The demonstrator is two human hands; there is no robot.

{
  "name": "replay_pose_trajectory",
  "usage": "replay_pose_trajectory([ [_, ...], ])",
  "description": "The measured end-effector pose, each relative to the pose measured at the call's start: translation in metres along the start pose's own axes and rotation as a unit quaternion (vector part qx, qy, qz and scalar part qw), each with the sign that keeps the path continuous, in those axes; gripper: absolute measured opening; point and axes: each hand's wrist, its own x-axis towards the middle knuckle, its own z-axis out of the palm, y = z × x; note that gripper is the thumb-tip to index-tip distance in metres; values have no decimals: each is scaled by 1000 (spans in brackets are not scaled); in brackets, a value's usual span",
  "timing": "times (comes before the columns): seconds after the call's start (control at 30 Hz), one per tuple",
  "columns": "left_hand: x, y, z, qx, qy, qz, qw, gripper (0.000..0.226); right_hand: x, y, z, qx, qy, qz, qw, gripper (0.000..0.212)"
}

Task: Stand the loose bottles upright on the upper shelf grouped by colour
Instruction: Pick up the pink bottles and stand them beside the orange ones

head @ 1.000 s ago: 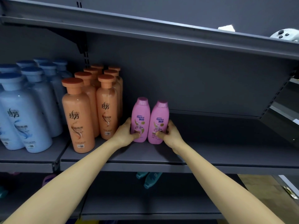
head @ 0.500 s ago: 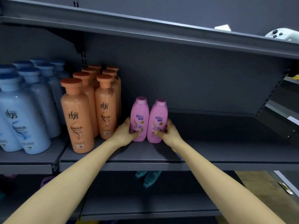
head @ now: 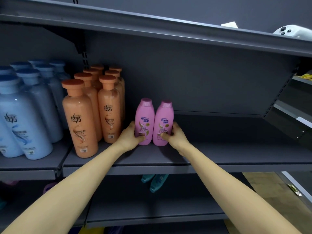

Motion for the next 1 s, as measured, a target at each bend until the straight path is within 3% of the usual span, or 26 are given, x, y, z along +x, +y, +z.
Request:
replay_pose_trajectory([
  [0.3, -18, -4, -2, 104, 56, -7, 993, 62, -20, 0, -5, -79, 21, 5, 997, 47],
  [0.5, -54, 2, -1, 164, 91, -26, 982, 53, -46, -1, -9, -183, -25, -1, 983, 52],
  [0.77, -133, 2, -3, 240, 135, -84, 958, 46, -96, -4, 7, -349, -124, -107, 923, 58],
  [1.0, -218, -21, -11, 283, 156, -194, 926, 51, -143, 1, 52, -398, -228, -165, 873, 54],
])
